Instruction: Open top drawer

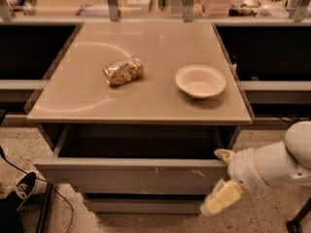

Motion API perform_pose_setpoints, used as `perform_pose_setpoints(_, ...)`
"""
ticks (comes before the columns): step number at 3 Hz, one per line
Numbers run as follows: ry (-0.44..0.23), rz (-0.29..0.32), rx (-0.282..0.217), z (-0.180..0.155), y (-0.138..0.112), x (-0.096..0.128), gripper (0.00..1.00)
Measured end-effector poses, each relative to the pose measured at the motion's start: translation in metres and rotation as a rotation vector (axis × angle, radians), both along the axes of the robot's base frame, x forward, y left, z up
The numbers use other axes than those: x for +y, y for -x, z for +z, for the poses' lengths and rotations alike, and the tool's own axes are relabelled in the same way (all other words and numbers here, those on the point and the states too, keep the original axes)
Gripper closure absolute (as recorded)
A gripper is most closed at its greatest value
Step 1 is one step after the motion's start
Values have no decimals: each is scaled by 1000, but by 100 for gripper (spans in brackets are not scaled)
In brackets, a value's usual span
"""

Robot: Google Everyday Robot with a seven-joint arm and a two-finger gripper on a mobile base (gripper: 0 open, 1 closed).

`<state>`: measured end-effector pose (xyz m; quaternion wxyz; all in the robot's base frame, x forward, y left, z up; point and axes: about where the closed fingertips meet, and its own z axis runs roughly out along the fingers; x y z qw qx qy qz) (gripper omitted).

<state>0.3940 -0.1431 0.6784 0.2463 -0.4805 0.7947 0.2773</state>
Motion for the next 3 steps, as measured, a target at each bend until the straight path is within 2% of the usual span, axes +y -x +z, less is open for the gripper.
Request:
perform_pose_setpoints(1, 12, 16, 55, 10, 36, -5, 0)
perform_pose_setpoints(2, 8, 61, 89, 19, 56, 0, 0)
perform_pose_setpoints(3, 8, 61, 89, 19, 56, 0, 0)
